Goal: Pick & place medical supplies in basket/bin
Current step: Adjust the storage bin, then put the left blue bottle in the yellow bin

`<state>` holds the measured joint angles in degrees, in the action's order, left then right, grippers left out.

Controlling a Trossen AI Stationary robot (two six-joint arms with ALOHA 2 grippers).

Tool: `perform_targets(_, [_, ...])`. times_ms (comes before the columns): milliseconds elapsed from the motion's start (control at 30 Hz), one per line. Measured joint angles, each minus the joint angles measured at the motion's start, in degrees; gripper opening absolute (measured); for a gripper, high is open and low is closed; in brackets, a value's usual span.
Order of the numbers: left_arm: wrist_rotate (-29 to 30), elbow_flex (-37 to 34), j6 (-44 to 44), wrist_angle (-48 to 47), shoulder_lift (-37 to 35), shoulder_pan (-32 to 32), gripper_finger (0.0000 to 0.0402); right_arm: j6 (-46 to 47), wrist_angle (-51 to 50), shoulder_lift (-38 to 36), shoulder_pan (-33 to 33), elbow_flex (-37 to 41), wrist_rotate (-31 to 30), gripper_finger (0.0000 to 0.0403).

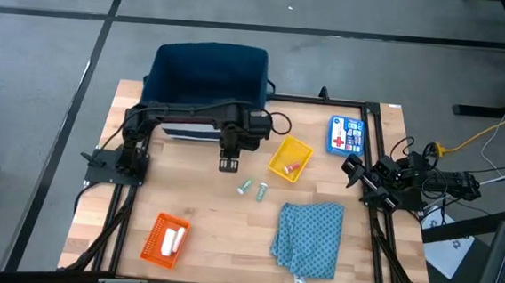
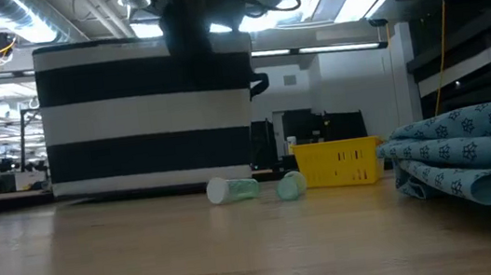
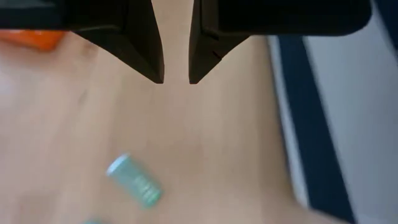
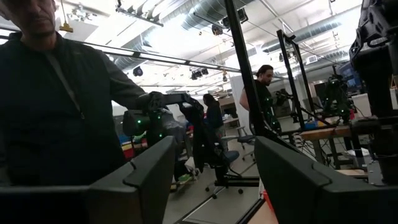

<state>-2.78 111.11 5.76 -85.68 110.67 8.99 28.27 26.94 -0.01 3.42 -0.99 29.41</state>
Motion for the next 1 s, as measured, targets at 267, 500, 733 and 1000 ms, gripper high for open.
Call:
perform_targets(267, [-22.0, 0.0, -3.9, 3.9, 0.0, -2.4, 0.0068, -0.2, 0.0, 0.0, 0.0, 0.0, 0.0, 0.0224])
perform_targets(500, [-29.5, 0.0, -19.6, 15.6, 0.0, -6.1, 0.0068, -0.4, 0.0, 0.0, 0.0, 0.0, -0.5, 0.0224])
perform_targets(733, [-17.8, 0.1, -34.0, 17.9, 4.0, -8.8, 0.0073, -0.4, 0.0, 0.0, 0.0, 0.0, -0.5, 0.0224])
perform_targets(1000, [-5.5, 0.0, -45.7, 18.0, 7.5, -11.1, 0.0148, 0.9, 0.0, 0.0, 0.0, 0.0, 0.1, 0.0224])
